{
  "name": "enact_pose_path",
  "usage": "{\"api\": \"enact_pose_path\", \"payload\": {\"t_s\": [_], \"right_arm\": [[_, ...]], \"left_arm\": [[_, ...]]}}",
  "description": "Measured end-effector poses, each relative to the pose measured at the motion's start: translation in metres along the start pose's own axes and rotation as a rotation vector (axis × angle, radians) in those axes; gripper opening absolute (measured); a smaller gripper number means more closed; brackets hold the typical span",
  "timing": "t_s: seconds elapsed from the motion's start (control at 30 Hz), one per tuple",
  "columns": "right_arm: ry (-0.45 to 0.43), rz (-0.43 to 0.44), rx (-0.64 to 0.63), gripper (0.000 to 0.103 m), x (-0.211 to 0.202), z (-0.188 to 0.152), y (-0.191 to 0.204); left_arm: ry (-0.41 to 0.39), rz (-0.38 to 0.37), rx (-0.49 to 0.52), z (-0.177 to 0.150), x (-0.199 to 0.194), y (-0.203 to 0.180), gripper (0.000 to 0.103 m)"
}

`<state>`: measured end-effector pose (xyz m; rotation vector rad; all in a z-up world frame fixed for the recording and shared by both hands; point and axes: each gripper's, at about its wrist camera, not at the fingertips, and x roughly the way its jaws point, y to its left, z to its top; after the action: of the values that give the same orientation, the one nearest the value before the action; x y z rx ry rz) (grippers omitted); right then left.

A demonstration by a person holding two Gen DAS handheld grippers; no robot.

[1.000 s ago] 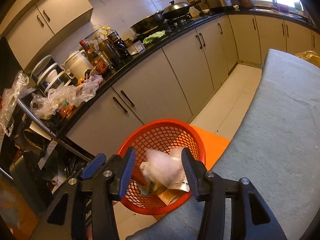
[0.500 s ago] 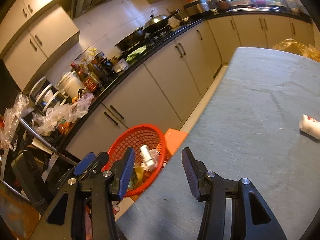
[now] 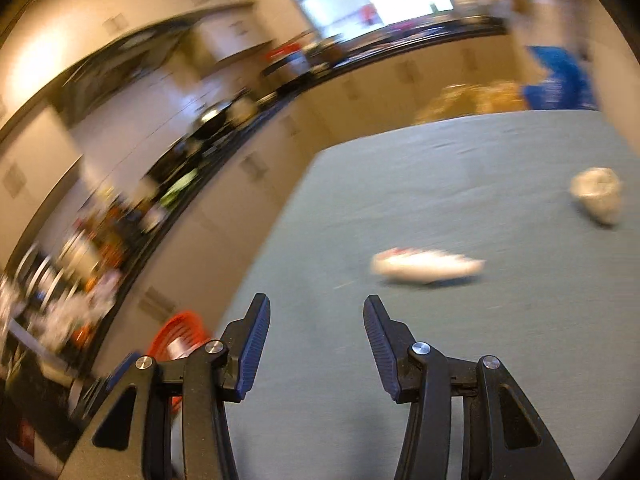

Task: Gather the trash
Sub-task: 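Move both open tools back over the table, then grasp the white spray bottle with the left tool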

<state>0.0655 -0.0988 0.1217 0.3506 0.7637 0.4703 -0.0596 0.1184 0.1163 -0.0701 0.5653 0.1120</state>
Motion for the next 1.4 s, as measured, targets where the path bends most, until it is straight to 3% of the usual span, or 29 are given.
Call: {"api": "enact_pose_path", "payload": {"t_s": [0.1, 0.2, 0.37, 0.5, 0.67, 0.77, 0.9, 1.03, 1.23, 1.4], "right_arm": [[-0.034, -0.149, 0.044, 0.063, -0.018, 0.024, -0.041], [-0.072, -0.335, 0.117, 0.064, -0.032, 0.050, -0.095], [-0.068, -0.469, 0.253, 0.064, -0.033, 0.084, -0.177], [-0.051, -0.442, 0.373, 0.064, -0.017, 0.096, -0.218], [-0.026, -0.443, 0.410, 0.064, 0.013, 0.100, -0.239], [0.004, -0.426, 0.404, 0.043, 0.027, 0.095, -0.242], [0.014, -0.441, 0.355, 0.030, 0.032, 0.087, -0.239], [0.013, -0.367, 0.368, 0.027, 0.032, 0.080, -0.236], [-0.027, -0.352, 0.329, 0.027, 0.025, 0.076, -0.228], [-0.036, -0.330, 0.313, 0.027, 0.020, 0.075, -0.224]], "left_arm": [[0.030, -0.072, 0.066, 0.012, 0.009, -0.030, 0.064], [0.071, -0.133, 0.121, 0.024, 0.021, -0.052, 0.066], [0.161, -0.221, 0.224, 0.049, 0.051, -0.090, 0.068], [0.191, -0.264, 0.322, 0.060, 0.071, -0.117, 0.073], [0.212, -0.328, 0.387, 0.069, 0.096, -0.140, 0.074], [0.227, -0.356, 0.399, 0.075, 0.113, -0.145, 0.075], [0.232, -0.362, 0.401, 0.082, 0.136, -0.148, 0.077], [0.253, -0.370, 0.386, 0.090, 0.166, -0.154, 0.079], [0.382, -0.449, 0.405, 0.080, 0.220, -0.172, 0.079], [0.425, -0.505, 0.418, 0.063, 0.220, -0.170, 0.074]]}}
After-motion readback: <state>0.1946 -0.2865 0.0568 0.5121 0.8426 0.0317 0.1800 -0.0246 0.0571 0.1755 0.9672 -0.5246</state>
